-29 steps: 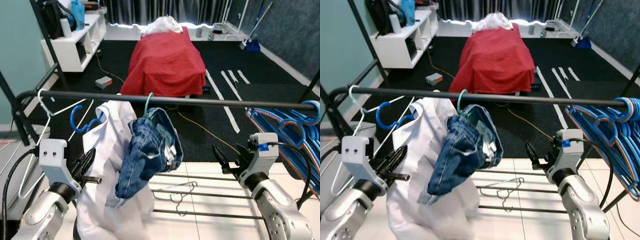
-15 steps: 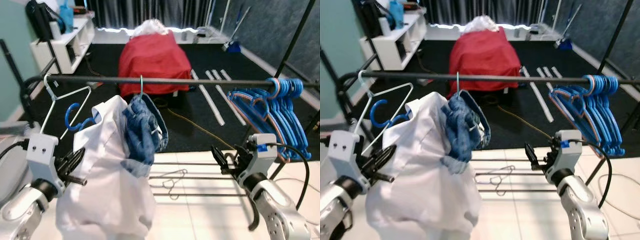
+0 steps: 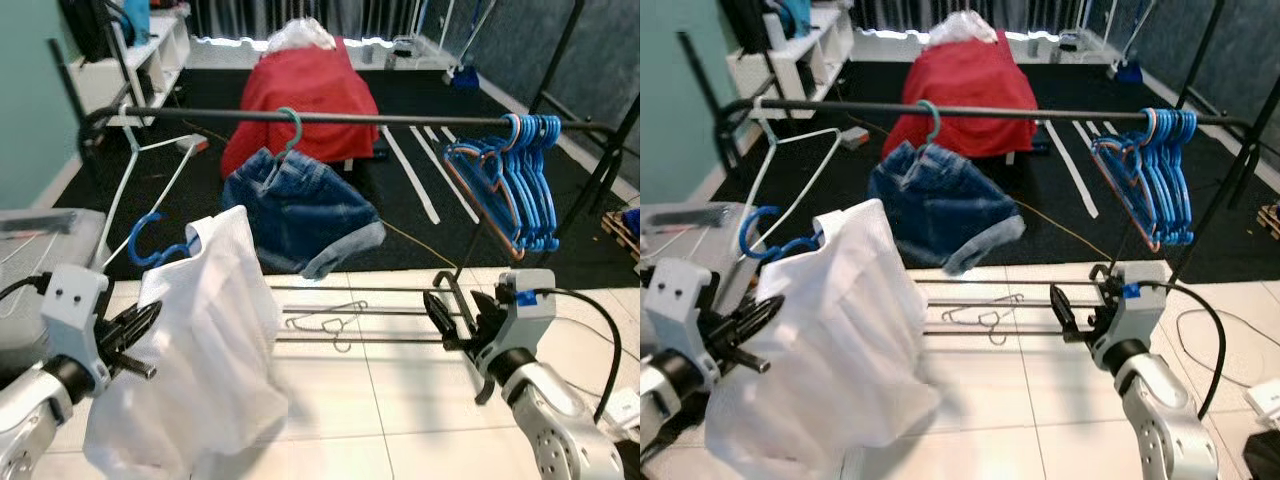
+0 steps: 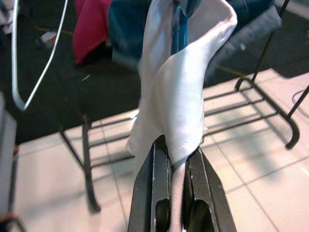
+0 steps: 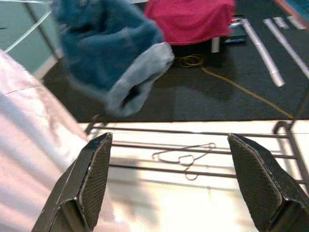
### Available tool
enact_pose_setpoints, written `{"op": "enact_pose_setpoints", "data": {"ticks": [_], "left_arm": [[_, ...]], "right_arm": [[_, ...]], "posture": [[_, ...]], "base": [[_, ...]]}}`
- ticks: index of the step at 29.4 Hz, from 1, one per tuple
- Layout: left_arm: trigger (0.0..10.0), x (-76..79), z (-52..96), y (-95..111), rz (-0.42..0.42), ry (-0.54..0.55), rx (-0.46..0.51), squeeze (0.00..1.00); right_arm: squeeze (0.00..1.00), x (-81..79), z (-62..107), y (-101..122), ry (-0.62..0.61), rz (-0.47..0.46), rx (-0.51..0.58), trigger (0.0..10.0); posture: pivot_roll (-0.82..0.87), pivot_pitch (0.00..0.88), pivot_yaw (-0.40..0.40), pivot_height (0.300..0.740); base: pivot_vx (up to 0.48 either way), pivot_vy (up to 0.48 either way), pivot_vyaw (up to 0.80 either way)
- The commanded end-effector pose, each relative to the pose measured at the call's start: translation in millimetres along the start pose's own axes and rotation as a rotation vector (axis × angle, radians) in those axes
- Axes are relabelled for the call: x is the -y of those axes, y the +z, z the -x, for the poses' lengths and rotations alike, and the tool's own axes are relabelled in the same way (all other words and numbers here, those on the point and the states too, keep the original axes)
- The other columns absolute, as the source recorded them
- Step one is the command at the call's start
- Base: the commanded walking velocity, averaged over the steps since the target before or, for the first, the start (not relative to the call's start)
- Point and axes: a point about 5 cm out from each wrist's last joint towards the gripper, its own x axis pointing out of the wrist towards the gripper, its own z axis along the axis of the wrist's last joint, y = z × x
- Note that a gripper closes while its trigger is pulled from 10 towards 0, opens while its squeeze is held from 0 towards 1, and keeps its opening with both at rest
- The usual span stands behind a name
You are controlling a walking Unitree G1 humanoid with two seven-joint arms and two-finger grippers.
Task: Hang hanger
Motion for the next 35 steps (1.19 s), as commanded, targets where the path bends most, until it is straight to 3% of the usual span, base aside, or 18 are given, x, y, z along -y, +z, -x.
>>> {"op": "enact_pose_setpoints", "data": {"ticks": [1, 11, 16, 19, 21, 24, 27, 35], "left_arm": [[10.0, -1.6, -1.9, 8.0, -0.028, -0.019, 0.025, 0.0], [10.0, 13.3, -17.1, 7.1, 0.006, -0.056, 0.047, 0.0], [10.0, 46.7, -40.7, 4.1, 0.022, -0.115, 0.094, 0.0], [10.0, 55.0, -46.6, 4.3, -0.001, -0.136, 0.109, 0.0], [10.0, 57.7, -56.4, 8.0, -0.06, -0.157, 0.137, 0.0], [10.0, 48.6, -64.8, 13.6, -0.13, -0.135, 0.146, 0.0], [10.0, 36.7, -75.8, 20.5, -0.254, -0.096, 0.146, 0.0], [10.0, 26.7, -95.6, 28.7, -0.429, -0.045, 0.168, 0.0]], "right_arm": [[0.0, 0.6, 2.8, -3.0, -0.003, -0.012, -0.014, 10.0], [0.0, 0.4, 2.9, -2.1, -0.013, -0.033, -0.013, 10.0], [0.0, 0.1, 0.7, 1.8, -0.014, -0.071, -0.006, 10.0], [0.0, -1.6, -1.1, 4.7, -0.002, -0.08, 0.006, 10.0], [0.0, -4.7, -4.8, 8.1, 0.027, -0.094, 0.015, 10.0], [0.0, -6.0, -6.4, 8.4, 0.038, -0.106, 0.021, 10.0], [0.0, -7.2, -6.8, 7.0, 0.042, -0.113, 0.018, 10.0], [0.0, -9.5, -6.0, 6.2, 0.049, -0.126, 0.014, 10.0]], "posture": [[-0.1, 0.05, 0.001, 0.736], [-0.1, 0.048, 0.01, 0.736], [-0.11, 0.038, 0.014, 0.736], [-0.11, 0.036, 0.013, 0.736], [-0.11, 0.032, 0.012, 0.736], [-0.11, 0.031, 0.016, 0.736], [-0.11, 0.029, 0.017, 0.736], [-0.13, 0.032, 0.031, 0.736]], "base": [[-0.386, 0.0, 0.0], [-0.392, 0.0, 0.0], [0.0, 0.0, 0.0], [0.0, 0.0, 0.0], [0.0, 0.0, 0.0], [0.0, 0.0, -0.8], [0.0, 0.0, -0.8], [0.0, 0.0, -0.8]]}}
